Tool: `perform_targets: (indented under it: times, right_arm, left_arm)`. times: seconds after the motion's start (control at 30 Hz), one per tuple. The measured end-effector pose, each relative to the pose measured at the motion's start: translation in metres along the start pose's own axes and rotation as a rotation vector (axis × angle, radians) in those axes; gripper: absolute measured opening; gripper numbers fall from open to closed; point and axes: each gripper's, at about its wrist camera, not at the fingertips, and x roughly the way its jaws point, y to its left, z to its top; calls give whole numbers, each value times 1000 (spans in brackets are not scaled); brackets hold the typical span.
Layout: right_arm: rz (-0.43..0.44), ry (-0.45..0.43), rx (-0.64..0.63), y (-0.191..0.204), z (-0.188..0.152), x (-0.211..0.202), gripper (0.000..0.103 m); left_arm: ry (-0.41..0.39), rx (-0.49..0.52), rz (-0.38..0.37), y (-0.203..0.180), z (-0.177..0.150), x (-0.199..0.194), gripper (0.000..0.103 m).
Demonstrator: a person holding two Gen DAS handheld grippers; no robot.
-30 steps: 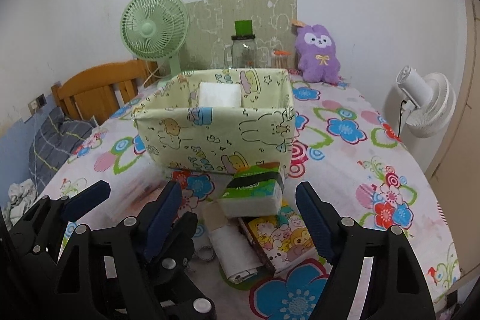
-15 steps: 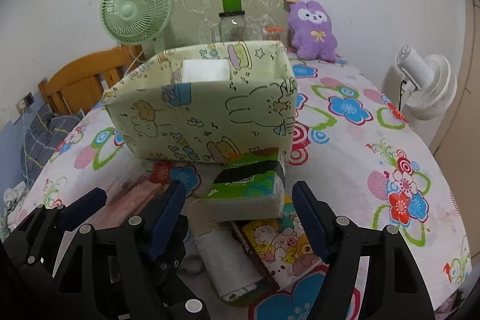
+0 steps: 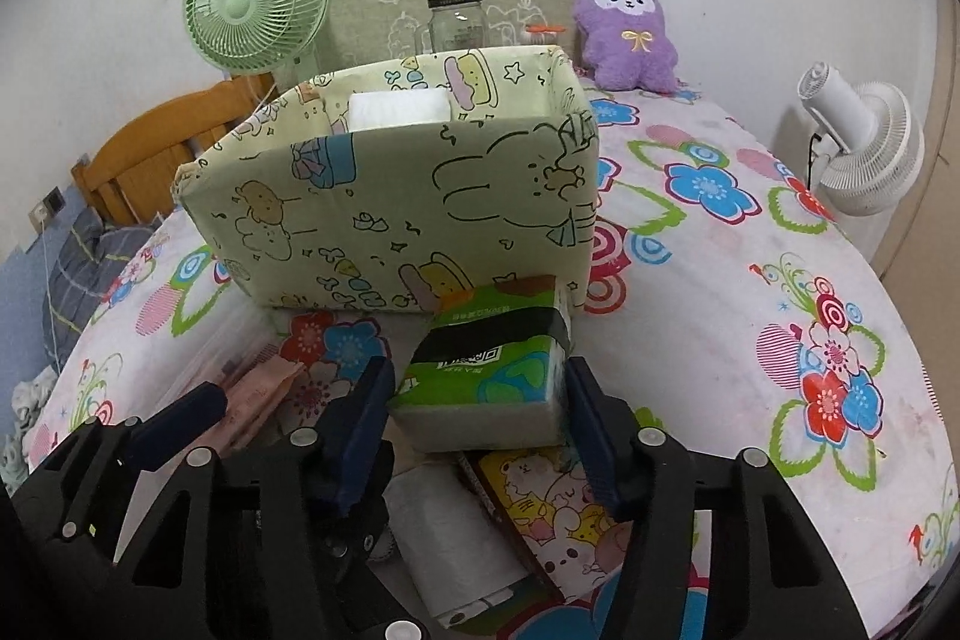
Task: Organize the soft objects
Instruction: 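Reach the right tool to the green tissue pack and grasp it, then grasp the clear plastic pouch with the left tool while the right tool lifts the tissue pack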
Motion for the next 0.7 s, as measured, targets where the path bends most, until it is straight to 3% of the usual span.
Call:
perform_targets:
  times: [0.17,0.7]
  right_arm:
    - [24,-18,-4,4,2,-8,53]
    - [75,-67,-27,34,5,-31,51]
  left_arm:
    - [-13,8,10,2,2,-9,84]
    - [-26,-34,64,32,6,-22,84]
